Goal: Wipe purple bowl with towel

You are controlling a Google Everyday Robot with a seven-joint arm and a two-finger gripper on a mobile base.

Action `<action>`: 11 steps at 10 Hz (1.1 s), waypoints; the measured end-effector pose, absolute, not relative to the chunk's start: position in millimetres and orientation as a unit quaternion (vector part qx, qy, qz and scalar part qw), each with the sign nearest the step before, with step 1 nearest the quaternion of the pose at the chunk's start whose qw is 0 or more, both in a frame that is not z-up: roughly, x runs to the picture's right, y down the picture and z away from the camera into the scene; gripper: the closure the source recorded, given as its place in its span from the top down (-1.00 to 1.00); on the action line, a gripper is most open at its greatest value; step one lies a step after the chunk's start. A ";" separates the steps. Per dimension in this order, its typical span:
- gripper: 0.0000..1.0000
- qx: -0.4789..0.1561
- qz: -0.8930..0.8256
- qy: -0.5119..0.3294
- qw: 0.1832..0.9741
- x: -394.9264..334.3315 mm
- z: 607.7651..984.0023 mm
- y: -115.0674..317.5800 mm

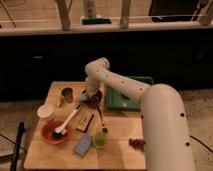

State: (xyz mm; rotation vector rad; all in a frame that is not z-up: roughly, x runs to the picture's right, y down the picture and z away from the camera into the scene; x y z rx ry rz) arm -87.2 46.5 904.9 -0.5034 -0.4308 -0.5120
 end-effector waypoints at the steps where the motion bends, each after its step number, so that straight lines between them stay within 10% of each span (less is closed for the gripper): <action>1: -1.00 -0.254 -0.252 -0.204 0.911 -78.1 900.1 53.9; 11: -1.00 -0.240 -0.257 -0.169 0.921 -66.2 924.5 11.5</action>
